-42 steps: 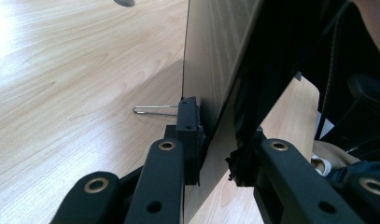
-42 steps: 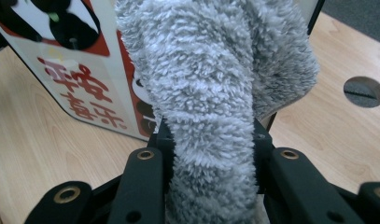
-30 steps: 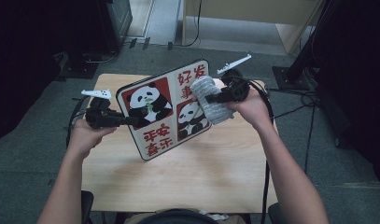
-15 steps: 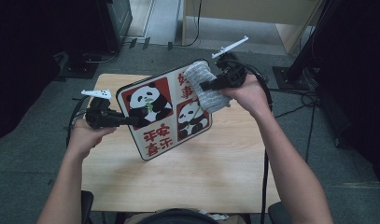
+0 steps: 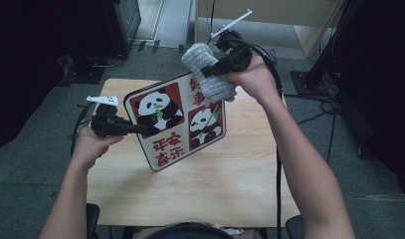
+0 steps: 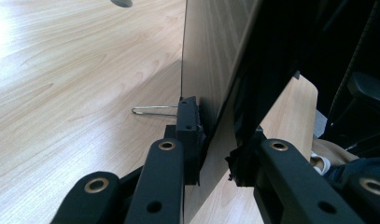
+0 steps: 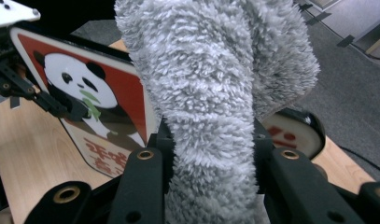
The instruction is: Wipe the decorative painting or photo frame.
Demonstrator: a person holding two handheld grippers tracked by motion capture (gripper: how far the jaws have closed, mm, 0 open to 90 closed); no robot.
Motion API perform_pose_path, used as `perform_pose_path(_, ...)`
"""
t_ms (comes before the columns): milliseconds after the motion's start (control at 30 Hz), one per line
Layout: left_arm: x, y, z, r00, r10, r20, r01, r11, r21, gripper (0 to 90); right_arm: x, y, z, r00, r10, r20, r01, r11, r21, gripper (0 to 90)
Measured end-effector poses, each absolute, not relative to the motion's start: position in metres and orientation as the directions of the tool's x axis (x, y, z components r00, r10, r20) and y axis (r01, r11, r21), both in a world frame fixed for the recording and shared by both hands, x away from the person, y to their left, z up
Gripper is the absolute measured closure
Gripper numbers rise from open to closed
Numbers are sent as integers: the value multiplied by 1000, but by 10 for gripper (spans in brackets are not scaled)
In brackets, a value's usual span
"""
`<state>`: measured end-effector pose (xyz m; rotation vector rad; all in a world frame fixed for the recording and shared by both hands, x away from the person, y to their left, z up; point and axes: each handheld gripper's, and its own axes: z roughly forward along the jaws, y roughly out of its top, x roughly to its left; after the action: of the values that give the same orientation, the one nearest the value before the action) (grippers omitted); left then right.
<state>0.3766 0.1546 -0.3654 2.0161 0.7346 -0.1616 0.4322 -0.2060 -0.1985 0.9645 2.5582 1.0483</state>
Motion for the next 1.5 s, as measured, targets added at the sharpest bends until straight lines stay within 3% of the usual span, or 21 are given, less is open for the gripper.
perform_pose_path(1500, 378, 157, -366, 820, 420, -388, 548, -380, 745, 776, 434, -199, -248, -775, 624, 99, 508, 523, 684, 683)
